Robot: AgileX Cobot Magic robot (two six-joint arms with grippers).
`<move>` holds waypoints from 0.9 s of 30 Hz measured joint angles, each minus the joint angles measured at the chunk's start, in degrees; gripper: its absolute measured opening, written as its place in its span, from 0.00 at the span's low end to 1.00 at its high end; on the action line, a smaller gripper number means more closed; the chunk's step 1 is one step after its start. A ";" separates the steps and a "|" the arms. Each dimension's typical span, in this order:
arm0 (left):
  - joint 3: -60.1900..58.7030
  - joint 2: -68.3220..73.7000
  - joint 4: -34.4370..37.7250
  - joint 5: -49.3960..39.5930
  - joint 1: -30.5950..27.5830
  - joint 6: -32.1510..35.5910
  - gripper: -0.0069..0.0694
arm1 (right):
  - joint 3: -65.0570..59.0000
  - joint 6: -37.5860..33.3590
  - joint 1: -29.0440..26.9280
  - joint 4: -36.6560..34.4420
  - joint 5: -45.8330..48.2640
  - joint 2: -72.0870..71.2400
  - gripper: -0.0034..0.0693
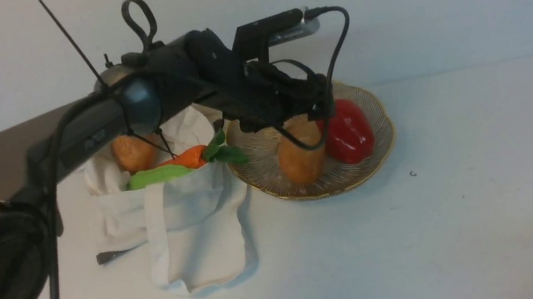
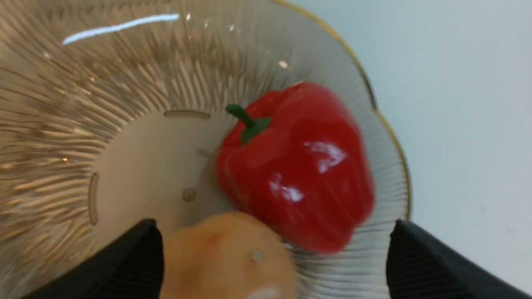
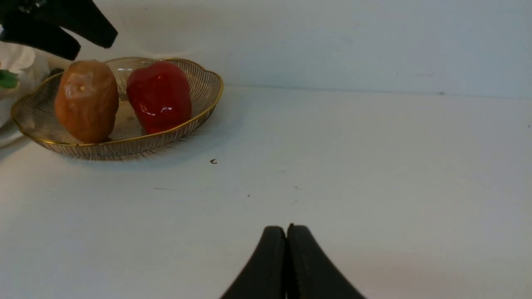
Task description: Take vegetables from cloth bag on white table place on plate.
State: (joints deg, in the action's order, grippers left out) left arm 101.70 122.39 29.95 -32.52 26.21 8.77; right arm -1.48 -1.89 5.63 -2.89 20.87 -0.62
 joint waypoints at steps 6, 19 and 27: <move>0.00 -11.81 -2.71 -12.95 -2.78 0.39 0.72 | 0.00 0.00 0.00 0.00 0.00 0.00 0.03; -2.16 -48.18 -15.91 -38.79 -5.95 5.78 0.08 | 0.00 0.00 0.00 0.00 0.00 0.00 0.03; -33.05 -82.62 -15.75 -27.18 -5.95 5.90 0.08 | 0.00 0.00 0.00 0.00 0.00 0.00 0.03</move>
State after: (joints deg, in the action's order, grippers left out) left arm 68.64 39.77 14.20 -59.71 20.26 14.67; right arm -1.48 -1.89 5.63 -2.89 20.87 -0.62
